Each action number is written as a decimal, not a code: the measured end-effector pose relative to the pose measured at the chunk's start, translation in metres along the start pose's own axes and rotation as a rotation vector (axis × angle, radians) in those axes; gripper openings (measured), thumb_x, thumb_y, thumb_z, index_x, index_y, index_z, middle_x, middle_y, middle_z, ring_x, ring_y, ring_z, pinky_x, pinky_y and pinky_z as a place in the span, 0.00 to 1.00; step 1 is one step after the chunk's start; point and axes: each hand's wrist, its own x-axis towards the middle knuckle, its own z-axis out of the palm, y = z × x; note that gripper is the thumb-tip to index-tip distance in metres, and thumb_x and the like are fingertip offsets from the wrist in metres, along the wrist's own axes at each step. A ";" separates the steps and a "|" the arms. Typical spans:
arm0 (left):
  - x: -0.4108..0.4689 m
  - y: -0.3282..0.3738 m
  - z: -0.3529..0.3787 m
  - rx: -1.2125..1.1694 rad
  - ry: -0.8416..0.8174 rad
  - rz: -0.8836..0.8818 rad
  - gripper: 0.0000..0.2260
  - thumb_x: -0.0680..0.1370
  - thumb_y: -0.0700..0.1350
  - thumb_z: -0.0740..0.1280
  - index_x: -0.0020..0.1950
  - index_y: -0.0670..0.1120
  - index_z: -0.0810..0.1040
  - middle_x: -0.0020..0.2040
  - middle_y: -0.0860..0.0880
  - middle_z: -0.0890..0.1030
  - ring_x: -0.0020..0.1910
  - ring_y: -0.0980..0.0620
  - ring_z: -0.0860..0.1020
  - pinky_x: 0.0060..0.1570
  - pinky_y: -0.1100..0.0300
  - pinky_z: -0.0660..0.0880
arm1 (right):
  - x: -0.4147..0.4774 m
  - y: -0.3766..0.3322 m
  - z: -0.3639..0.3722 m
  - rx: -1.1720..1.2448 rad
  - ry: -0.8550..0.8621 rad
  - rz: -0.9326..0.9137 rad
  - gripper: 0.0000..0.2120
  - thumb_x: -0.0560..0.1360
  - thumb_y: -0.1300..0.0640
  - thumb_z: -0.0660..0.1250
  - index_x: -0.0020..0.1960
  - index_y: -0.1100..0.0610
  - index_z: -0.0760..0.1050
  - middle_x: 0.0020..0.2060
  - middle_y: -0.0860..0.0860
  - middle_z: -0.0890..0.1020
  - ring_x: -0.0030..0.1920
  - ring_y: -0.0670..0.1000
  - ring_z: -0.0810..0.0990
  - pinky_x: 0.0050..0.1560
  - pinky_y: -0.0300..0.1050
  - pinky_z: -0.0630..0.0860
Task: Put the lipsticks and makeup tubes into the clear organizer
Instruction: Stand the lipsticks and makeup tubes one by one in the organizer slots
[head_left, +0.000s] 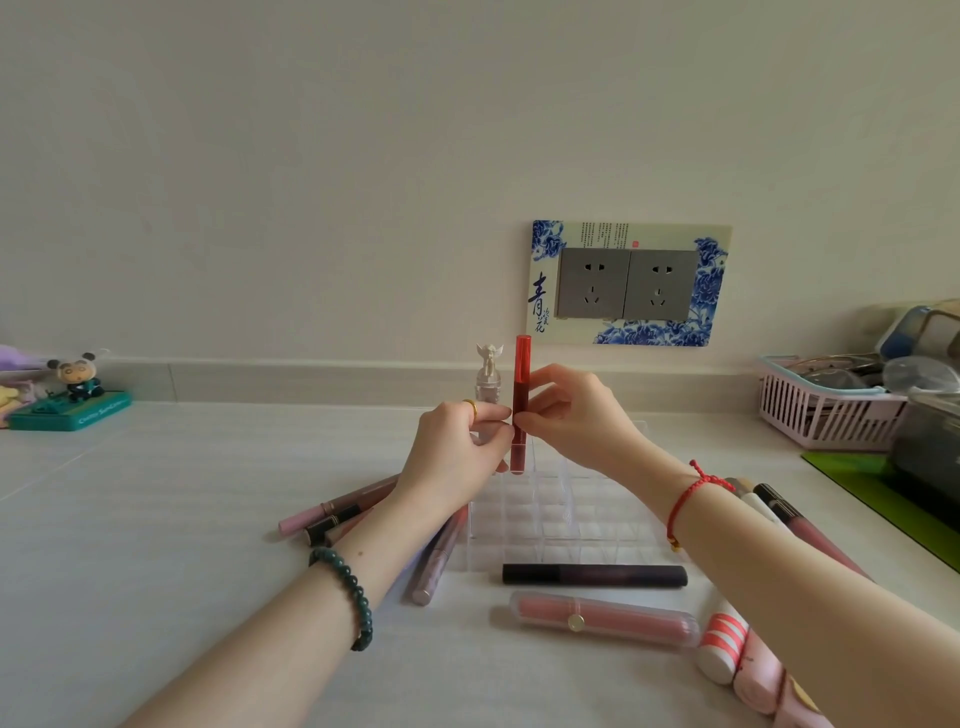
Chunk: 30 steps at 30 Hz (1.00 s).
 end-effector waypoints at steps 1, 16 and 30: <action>0.000 0.000 0.000 0.002 0.001 0.000 0.11 0.75 0.41 0.64 0.57 0.43 0.78 0.49 0.47 0.82 0.31 0.57 0.80 0.31 0.77 0.71 | -0.001 0.000 -0.001 0.003 -0.001 0.001 0.13 0.69 0.63 0.69 0.53 0.54 0.75 0.42 0.53 0.84 0.42 0.49 0.82 0.50 0.42 0.78; -0.032 0.011 -0.029 0.038 -0.128 0.186 0.04 0.74 0.44 0.68 0.44 0.53 0.81 0.37 0.58 0.82 0.36 0.63 0.77 0.36 0.72 0.71 | -0.058 -0.019 -0.059 -0.006 -0.025 -0.140 0.13 0.68 0.60 0.72 0.50 0.50 0.75 0.41 0.47 0.82 0.41 0.43 0.82 0.46 0.34 0.79; -0.075 -0.013 -0.023 0.377 -0.257 0.453 0.09 0.72 0.51 0.66 0.49 0.54 0.82 0.41 0.67 0.76 0.45 0.73 0.71 0.48 0.78 0.65 | -0.098 -0.003 -0.028 -0.474 -0.388 -0.248 0.09 0.72 0.59 0.67 0.52 0.52 0.78 0.39 0.40 0.78 0.38 0.41 0.77 0.44 0.29 0.73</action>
